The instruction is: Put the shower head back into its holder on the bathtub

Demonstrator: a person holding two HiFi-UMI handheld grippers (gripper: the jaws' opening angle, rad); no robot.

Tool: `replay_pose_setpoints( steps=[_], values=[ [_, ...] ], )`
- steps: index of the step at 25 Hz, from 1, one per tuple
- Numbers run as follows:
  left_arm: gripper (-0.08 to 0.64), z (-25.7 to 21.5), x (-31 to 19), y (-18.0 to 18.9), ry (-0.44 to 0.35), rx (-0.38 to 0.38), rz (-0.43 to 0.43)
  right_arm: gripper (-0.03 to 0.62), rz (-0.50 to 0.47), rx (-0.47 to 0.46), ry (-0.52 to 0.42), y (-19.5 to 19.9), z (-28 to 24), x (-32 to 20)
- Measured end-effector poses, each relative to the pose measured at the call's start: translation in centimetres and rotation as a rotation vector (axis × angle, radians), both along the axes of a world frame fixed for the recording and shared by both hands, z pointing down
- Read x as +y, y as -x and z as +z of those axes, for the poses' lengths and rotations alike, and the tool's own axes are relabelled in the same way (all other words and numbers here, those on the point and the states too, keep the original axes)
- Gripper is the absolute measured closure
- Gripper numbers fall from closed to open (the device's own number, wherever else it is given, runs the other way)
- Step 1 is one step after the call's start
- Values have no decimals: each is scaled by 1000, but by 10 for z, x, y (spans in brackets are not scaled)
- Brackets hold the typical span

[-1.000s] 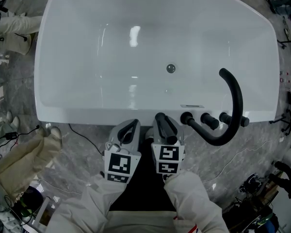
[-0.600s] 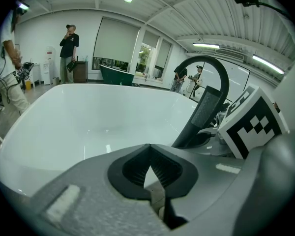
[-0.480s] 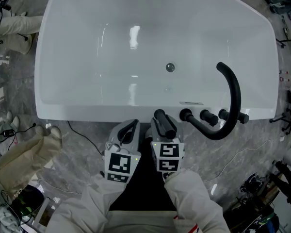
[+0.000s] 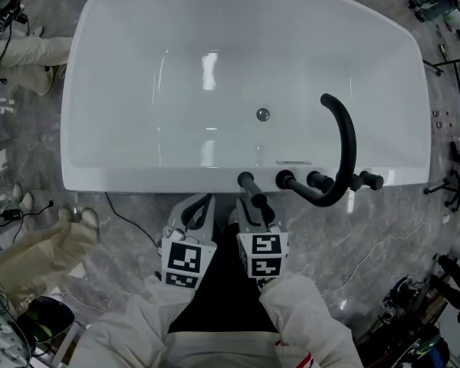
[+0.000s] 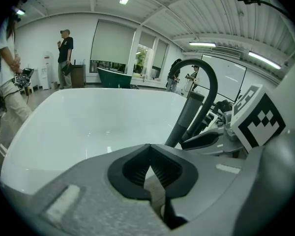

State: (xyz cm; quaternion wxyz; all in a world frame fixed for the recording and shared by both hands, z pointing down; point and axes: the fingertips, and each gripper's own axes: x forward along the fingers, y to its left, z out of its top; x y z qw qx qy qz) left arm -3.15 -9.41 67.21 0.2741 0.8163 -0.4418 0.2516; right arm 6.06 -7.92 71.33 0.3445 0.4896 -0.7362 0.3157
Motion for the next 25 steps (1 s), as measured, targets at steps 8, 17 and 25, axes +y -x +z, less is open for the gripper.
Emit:
replay_pose_setpoints(
  steps=[8,17,25],
  values=[
    [560,-46,14,-5,-45,-25,54,474,18,-1,-41,-19,-52,15],
    [560,-111,-4,4,-118,-53,64,514,21,-19,-146,-30,-139,-5],
    [560,-184,-10,1,-195,-46,64,531,60,-72,-260,-50,-221,-24]
  ],
)
